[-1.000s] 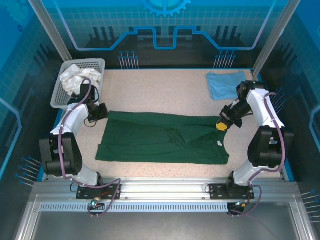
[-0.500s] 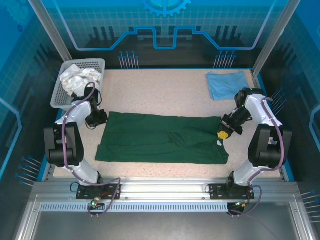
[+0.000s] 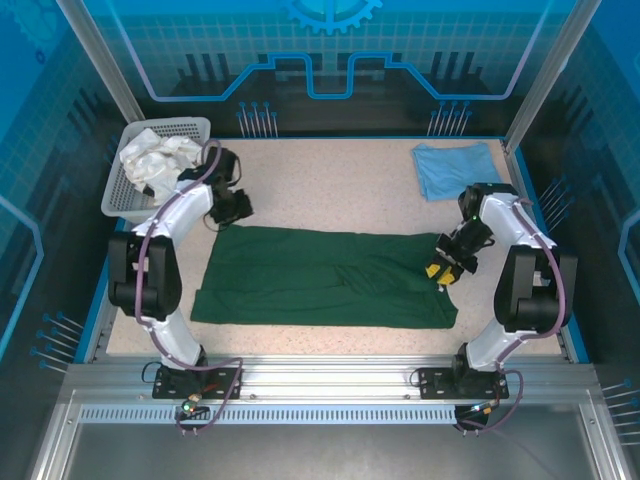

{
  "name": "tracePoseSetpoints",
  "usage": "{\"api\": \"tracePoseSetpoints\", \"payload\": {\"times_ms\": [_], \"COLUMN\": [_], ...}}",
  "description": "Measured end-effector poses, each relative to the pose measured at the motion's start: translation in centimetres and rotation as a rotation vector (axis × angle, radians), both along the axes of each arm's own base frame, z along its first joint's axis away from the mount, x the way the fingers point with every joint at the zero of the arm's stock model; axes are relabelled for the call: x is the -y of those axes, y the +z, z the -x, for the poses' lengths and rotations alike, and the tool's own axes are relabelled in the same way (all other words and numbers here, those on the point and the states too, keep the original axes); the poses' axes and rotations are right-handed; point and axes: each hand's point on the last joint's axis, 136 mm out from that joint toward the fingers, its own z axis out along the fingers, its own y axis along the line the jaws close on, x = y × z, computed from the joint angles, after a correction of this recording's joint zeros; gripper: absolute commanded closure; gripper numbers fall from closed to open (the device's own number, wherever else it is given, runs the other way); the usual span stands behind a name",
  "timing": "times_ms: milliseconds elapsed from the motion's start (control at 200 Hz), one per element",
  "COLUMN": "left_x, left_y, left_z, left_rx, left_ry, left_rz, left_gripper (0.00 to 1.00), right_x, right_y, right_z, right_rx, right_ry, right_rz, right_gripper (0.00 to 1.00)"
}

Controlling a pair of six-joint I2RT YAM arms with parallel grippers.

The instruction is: Fold and stack the t-shirts

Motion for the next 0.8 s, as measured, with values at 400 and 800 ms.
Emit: {"api": "tracePoseSetpoints", "payload": {"times_ms": [400, 800], "left_x": [11.3, 24.7], "left_y": [-2.6, -0.9], "left_z": [-1.1, 5.5], "left_rx": [-0.067, -0.168], "left_ry": [-0.137, -0.493], "left_rz": [0.286, 0.494], "left_gripper": [0.78, 0.96], "right_x": [2.8, 2.1], "right_y": [1.9, -4.8], "right_z": [-6.5, -15.0], "right_rx": [0.242, 0.288], "right_ry": [-0.146, -0.098], "right_rz": [0.132, 0.123], "right_gripper": [0.63, 0.73]}}
